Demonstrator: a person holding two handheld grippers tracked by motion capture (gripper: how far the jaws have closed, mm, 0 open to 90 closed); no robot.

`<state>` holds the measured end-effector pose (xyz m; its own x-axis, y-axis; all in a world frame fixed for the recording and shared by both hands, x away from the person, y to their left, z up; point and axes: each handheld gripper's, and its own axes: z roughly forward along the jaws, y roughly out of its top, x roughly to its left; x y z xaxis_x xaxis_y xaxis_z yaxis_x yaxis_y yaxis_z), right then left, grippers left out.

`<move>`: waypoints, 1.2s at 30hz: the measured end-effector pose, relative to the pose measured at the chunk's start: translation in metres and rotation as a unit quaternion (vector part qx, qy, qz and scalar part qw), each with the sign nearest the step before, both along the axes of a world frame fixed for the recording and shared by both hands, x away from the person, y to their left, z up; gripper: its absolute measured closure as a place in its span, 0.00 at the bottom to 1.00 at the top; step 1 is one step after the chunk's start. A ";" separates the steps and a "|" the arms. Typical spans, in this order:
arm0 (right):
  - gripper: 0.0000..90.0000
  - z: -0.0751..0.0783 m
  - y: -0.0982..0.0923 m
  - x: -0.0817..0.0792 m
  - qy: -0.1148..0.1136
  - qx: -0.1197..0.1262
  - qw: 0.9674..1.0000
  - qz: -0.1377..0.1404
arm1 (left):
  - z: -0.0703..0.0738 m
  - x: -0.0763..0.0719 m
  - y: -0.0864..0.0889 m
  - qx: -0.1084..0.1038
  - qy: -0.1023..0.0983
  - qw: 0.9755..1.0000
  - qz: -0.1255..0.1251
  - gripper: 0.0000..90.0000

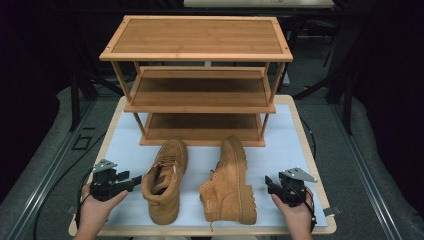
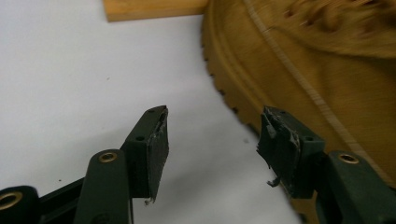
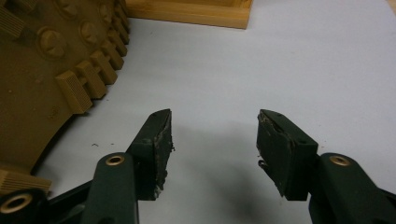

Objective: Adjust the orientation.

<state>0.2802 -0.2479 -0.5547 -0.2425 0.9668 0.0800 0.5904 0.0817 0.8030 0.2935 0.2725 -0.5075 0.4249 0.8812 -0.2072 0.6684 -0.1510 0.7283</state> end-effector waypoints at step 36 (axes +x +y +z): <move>0.50 -0.002 -0.005 0.000 0.006 0.034 0.999 -0.014 | 0.071 -0.019 -0.044 0.004 0.008 0.998 -0.061 0.87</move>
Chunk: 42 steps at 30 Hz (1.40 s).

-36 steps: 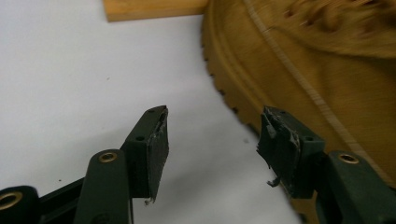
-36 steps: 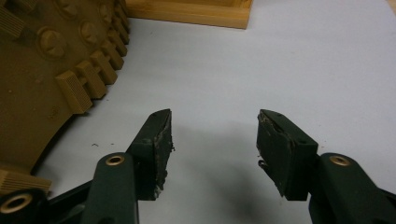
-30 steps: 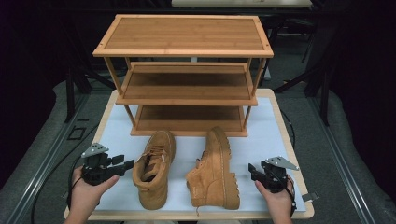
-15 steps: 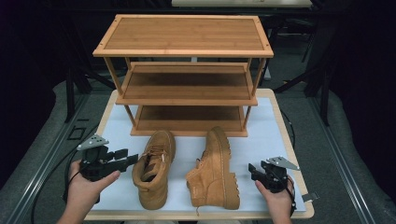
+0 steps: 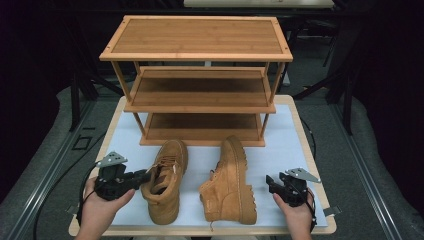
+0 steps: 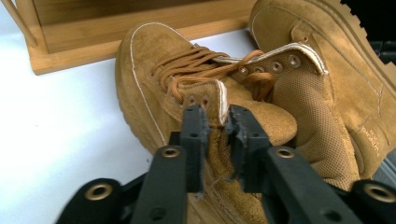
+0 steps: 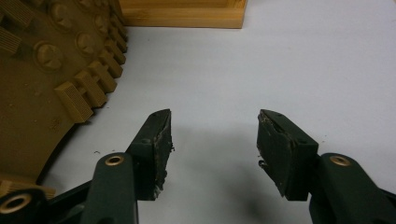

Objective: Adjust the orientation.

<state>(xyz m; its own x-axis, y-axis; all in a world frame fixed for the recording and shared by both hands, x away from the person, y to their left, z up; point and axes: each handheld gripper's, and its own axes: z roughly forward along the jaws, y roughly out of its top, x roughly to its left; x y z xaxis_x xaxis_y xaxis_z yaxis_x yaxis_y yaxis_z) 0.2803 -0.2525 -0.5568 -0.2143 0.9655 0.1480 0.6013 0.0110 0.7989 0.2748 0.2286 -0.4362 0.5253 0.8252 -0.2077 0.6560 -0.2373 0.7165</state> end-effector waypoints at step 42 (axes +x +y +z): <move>0.49 -0.005 -0.002 0.002 0.014 0.011 1.000 0.000 | 0.008 0.076 -0.010 0.269 0.272 0.924 -0.018 0.68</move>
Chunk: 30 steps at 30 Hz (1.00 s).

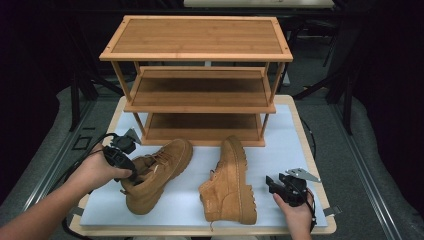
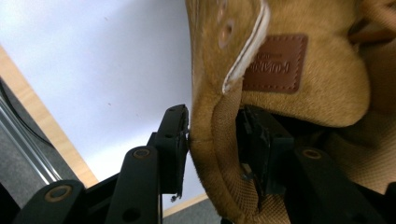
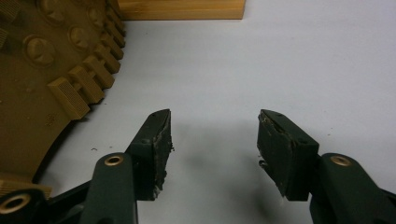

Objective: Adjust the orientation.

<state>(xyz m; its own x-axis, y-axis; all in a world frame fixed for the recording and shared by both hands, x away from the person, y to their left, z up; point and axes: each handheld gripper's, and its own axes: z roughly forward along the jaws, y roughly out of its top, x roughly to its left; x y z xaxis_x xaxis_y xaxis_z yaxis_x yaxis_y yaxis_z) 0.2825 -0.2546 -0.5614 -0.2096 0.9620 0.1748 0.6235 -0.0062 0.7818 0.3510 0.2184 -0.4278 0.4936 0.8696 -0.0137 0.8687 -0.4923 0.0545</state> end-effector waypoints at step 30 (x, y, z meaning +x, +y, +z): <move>0.49 -0.004 -0.003 0.002 0.012 0.016 1.000 0.001 | -0.005 0.001 -0.009 -0.010 0.054 0.998 -0.019 0.86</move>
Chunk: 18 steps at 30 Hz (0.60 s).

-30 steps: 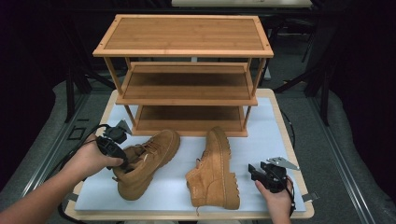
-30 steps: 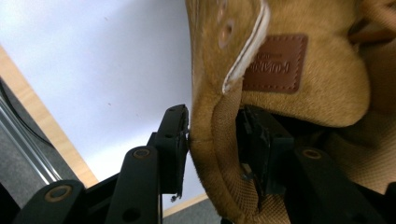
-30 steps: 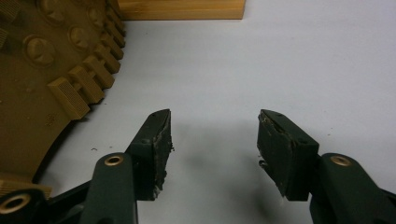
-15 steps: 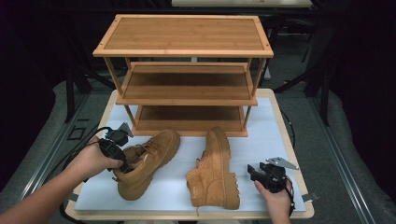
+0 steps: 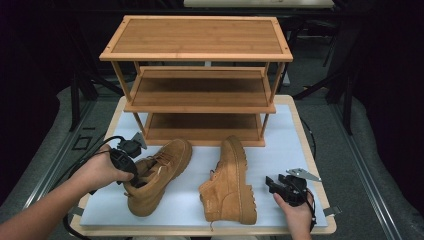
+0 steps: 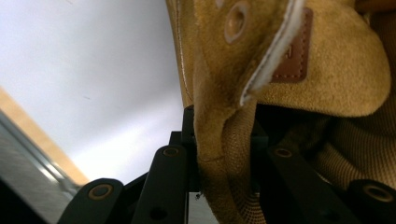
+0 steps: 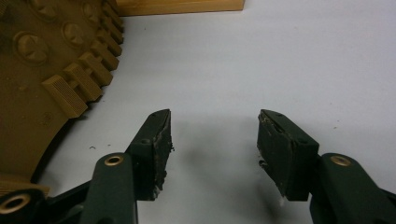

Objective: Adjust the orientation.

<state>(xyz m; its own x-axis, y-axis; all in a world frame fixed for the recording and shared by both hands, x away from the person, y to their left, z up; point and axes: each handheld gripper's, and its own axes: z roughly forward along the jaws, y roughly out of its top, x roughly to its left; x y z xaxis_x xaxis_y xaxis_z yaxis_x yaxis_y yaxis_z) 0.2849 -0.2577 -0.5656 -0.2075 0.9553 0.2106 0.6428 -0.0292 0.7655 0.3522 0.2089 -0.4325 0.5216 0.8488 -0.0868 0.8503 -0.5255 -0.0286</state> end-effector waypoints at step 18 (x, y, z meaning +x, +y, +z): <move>0.49 -0.001 -0.005 0.001 0.003 0.019 1.000 -0.007 | 0.013 0.003 0.009 -0.156 0.054 0.981 0.104 0.87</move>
<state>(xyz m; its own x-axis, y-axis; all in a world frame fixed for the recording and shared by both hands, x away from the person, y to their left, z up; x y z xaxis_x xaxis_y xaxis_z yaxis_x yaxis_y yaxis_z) 0.2855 -0.2626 -0.5663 -0.1925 0.9494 0.2482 0.6474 -0.0672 0.7592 0.3554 0.2179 -0.4199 0.3134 0.8595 -0.4037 0.9410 -0.3381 0.0107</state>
